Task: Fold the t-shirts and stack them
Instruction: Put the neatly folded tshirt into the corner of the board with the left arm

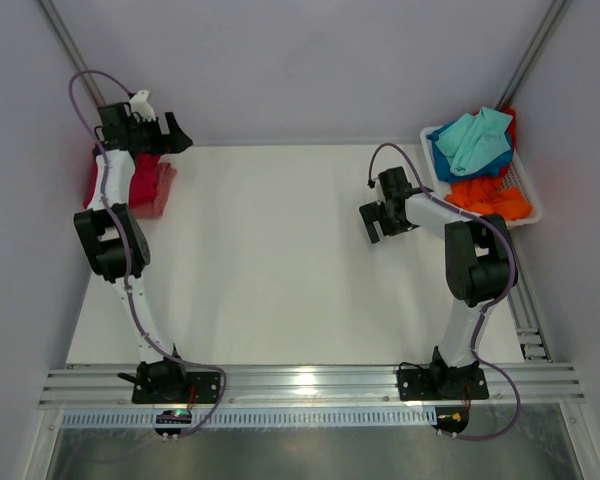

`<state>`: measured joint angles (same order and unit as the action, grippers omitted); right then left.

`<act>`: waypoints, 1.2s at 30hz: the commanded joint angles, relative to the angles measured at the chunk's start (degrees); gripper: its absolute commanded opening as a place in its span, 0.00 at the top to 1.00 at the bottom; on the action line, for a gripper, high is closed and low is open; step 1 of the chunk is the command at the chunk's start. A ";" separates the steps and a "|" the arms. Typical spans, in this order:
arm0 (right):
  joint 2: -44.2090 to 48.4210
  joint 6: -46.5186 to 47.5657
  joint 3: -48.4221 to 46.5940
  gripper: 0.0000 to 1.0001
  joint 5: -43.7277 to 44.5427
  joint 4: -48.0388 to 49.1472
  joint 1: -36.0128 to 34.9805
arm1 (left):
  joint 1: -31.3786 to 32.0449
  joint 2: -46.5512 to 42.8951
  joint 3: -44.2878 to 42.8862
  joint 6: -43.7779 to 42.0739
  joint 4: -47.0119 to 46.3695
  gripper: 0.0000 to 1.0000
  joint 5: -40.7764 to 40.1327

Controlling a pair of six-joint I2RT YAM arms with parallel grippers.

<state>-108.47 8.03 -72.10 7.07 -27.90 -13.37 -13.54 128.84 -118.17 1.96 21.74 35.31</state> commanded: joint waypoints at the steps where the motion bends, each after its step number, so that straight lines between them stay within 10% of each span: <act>1: 1.85 -0.47 -0.41 0.00 -0.83 0.13 0.09 | -0.26 -8.67 -2.77 4.45 1.02 0.01 9.58; 15: 17.14 -3.81 5.73 0.01 19.90 13.83 1.23 | 1.50 -35.13 23.30 7.81 0.23 0.01 -6.49; 26: 25.67 -5.92 7.33 0.01 18.95 17.35 4.75 | 2.38 -54.82 50.22 -5.90 -3.09 0.01 -19.12; 36: 30.58 -10.75 9.07 0.01 15.97 25.34 4.93 | 2.29 -66.34 57.53 2.66 -7.50 0.01 -42.60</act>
<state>-82.02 0.60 -63.90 24.69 -9.91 -8.51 -11.16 64.20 -61.56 -1.02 18.83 3.99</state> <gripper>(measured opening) 0.993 0.992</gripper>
